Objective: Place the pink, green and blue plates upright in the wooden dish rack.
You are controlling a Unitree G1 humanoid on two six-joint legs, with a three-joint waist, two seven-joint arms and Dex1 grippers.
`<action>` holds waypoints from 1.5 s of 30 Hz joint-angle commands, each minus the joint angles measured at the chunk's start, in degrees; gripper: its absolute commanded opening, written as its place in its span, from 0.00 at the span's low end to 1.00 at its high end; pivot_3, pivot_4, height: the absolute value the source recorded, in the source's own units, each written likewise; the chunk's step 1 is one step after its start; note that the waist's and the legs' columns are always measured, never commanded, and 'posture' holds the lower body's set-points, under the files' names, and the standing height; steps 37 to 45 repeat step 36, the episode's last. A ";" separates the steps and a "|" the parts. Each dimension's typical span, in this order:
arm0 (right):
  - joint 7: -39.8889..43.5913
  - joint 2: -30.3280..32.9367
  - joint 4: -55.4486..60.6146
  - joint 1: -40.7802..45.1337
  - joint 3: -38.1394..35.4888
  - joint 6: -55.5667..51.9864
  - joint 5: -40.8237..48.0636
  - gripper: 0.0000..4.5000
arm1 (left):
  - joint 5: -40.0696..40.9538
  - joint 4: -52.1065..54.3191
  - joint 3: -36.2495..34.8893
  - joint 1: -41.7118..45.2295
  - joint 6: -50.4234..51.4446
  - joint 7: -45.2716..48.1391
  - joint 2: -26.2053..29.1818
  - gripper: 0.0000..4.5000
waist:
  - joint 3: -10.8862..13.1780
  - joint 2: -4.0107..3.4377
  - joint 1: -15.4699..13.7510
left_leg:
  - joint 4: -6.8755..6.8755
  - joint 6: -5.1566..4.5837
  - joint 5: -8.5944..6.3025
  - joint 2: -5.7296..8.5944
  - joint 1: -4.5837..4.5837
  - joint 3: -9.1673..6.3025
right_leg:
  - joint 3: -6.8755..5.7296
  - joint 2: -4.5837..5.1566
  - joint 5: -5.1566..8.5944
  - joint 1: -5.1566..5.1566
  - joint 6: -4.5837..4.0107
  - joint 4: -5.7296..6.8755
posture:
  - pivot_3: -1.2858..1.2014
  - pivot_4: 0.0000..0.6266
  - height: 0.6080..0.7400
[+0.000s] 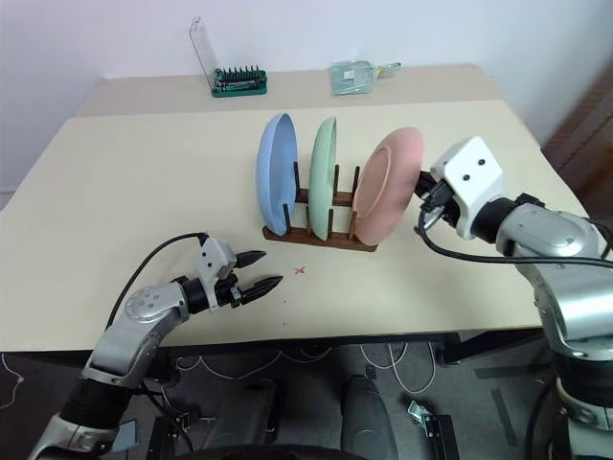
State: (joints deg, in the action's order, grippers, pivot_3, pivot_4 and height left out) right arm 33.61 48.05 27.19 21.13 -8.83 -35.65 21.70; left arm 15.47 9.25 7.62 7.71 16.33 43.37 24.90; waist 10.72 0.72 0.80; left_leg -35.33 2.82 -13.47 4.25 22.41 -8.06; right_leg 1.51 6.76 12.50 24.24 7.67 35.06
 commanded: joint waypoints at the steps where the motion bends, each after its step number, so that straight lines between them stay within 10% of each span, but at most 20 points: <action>1: -0.28 -0.97 0.66 2.82 1.44 1.29 -1.11 0.01 | 0.17 3.13 -0.66 0.37 0.70 -0.80 0.23 0.76 | 0.00 0.00 -0.11 | 0.00 0.00 0.00 0.00 0.00 0.00 | 0.00 0.00 0.00 0.01 0.00 0.00 | 0.52 0.24 1.00; 14: 0.68 -1.02 -1.61 3.82 2.59 2.85 -5.07 0.01 | 2.67 12.22 -1.30 2.50 10.58 -4.39 0.63 0.76 | 0.00 0.03 -0.16 | -0.02 0.00 0.00 0.02 0.02 -0.02 | 0.00 0.01 0.00 0.00 0.00 0.00 | 0.52 0.24 1.00; 23: 7.04 0.69 -9.72 -10.48 -12.80 8.40 -1.80 0.01 | 3.67 8.34 -12.11 0.37 10.32 -4.85 6.70 0.76 | 0.00 0.07 -0.18 | -0.02 -0.03 -0.02 0.02 0.01 0.02 | 0.00 0.00 0.00 -0.03 0.00 0.00 | 0.52 0.24 1.00; 45: 6.16 -6.46 -21.05 -14.66 -10.37 17.83 -4.05 0.01 | 2.54 -0.29 -19.99 -3.41 3.27 -4.78 8.71 0.76 | -0.02 0.01 -0.06 | -0.04 -0.05 -0.03 -0.02 -0.05 0.09 | 0.02 -0.02 -0.02 -0.06 -0.03 0.01 | 0.52 0.24 1.00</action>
